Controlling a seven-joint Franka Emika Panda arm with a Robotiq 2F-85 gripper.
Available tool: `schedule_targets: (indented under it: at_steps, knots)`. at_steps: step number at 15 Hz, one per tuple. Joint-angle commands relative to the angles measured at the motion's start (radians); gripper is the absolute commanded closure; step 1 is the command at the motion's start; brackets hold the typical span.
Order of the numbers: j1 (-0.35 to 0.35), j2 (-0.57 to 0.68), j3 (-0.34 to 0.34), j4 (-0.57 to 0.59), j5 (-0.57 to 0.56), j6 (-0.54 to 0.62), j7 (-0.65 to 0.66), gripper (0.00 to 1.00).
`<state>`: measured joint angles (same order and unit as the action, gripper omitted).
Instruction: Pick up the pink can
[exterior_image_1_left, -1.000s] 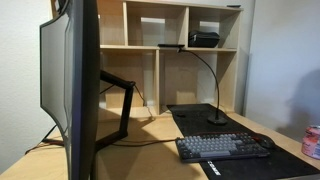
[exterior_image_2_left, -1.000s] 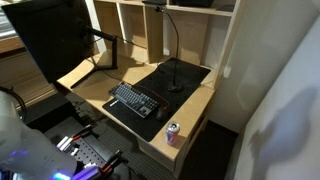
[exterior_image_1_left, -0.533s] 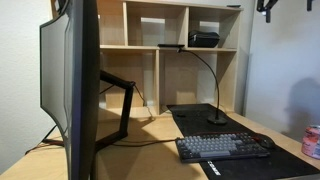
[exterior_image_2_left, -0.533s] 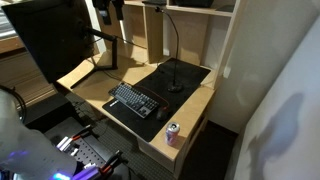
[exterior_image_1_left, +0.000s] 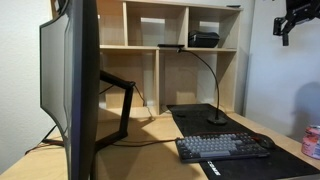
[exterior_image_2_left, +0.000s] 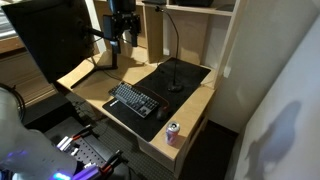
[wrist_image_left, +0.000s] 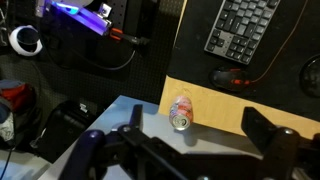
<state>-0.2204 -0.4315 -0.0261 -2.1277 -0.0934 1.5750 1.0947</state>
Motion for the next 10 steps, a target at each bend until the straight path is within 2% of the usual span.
schedule_targets:
  at_steps: [1,8,10]
  knots:
    - [-0.014,0.047,0.026,-0.028,-0.05,0.068,0.111,0.0]
    - [-0.087,0.249,-0.139,-0.08,-0.029,0.384,0.356,0.0]
    - [-0.097,0.299,-0.181,-0.037,0.01,0.357,0.404,0.0]
